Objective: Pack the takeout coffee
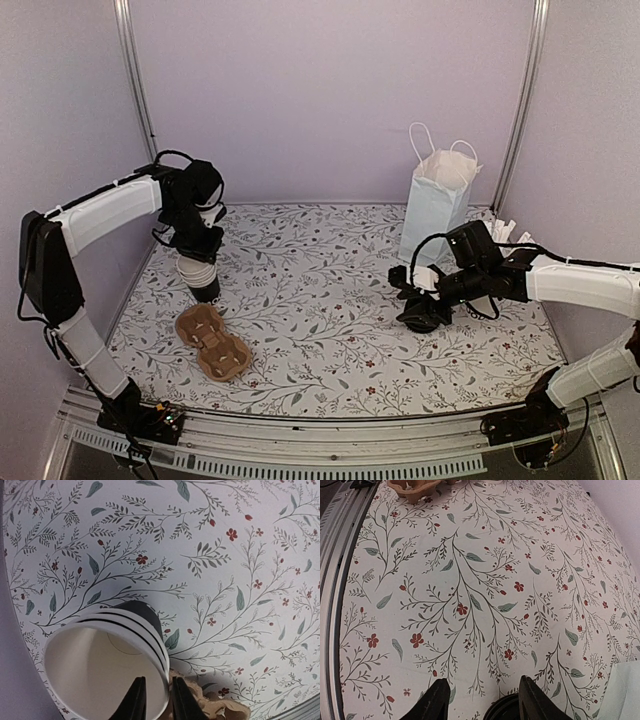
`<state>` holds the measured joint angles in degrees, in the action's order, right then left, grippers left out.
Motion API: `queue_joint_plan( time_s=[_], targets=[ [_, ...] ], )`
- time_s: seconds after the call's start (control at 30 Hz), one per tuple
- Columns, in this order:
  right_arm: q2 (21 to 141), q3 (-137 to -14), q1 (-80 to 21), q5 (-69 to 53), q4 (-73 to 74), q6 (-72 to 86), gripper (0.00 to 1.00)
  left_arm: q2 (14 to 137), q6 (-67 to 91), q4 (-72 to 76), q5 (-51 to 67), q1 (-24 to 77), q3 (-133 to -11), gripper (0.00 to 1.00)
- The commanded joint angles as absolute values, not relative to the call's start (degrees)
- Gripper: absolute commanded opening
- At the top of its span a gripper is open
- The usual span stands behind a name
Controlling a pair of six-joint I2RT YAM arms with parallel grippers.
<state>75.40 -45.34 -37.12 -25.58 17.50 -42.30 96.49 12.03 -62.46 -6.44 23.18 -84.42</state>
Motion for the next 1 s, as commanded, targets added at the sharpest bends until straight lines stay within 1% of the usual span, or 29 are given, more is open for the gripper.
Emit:
queue_joint_plan(
  time_s=[0.0, 0.07, 0.2, 0.4, 0.47, 0.5, 0.57, 0.6, 0.63, 0.7, 0.73, 0.8, 0.83, 0.9, 0.93, 0.97],
  targets=[
    [76.0, -44.6, -37.4, -25.4, 16.6, -42.4, 0.5, 95.2, 12.4, -63.5, -6.0, 22.9, -83.0, 0.21],
    [76.2, -44.7, -37.4, -25.5, 16.6, -42.4, 0.5, 95.4, 12.3, -63.3, -5.1, 22.9, -82.5, 0.16],
    [76.3, -44.8, -37.5, -25.7, 16.7, -42.3, 0.5, 95.7, 12.3, -63.1, -4.4, 23.0, -81.9, 0.01],
    [76.1, -44.8, -37.5, -25.7, 16.7, -42.2, 0.5, 95.2, 12.6, -64.5, -5.4, 23.1, -84.3, 0.0],
    [76.2, -44.8, -37.5, -25.6, 16.7, -42.2, 0.5, 95.1, 12.8, -66.3, -8.1, 23.3, -86.1, 0.0],
    [76.2, -44.8, -37.5, -25.6, 16.7, -42.2, 0.5, 95.1, 13.5, -68.1, -13.6, 23.4, -87.2, 0.0],
    [76.2, -44.8, -37.5, -25.6, 16.7, -42.2, 0.5, 96.4, 16.6, -74.2, -29.3, 24.1, -90.2, 0.0],
    [76.2, -44.8, -37.5, -25.6, 16.7, -42.2, 0.5, 97.6, 17.8, -77.5, -33.7, 24.2, -92.1, 0.0],
    [76.2, -44.9, -37.5, -25.6, 16.7, -42.2, 0.5, 97.9, 16.6, -77.0, -32.0, 24.2, -93.1, 0.0],
    [76.3, -44.9, -37.5, -25.5, 16.7, -42.2, 0.5, 93.9, 11.5, -68.1, -12.6, 23.9, -92.5, 0.0],
    [76.3, -44.9, -37.5, -25.4, 16.7, -42.2, 0.5, 92.4, 12.2, -64.9, -8.4, 24.1, -90.7, 0.0],
    [76.5, -44.9, -37.5, -25.2, 16.7, -42.2, 0.5, 94.4, 15.2, -68.3, -19.1, 25.3, -92.7, 0.0],
    [76.4, -44.9, -37.5, -25.1, 16.6, -42.2, 0.5, 95.9, 15.2, -70.8, -21.4, 25.0, -94.0, 0.0],
    [76.2, -44.8, -37.5, -25.1, 16.6, -42.2, 0.5, 96.0, 13.9, -68.9, -15.9, 24.2, -93.1, 0.0],
    [76.1, -44.8, -37.5, -25.0, 16.7, -42.2, 0.5, 96.1, 15.2, -68.1, -19.5, 24.6, -92.1, 0.0],
    [76.0, -44.7, -37.5, -24.9, 16.6, -42.2, 0.5, 97.4, 17.9, -70.3, -25.7, 25.6, -92.9, 0.0]
  ],
)
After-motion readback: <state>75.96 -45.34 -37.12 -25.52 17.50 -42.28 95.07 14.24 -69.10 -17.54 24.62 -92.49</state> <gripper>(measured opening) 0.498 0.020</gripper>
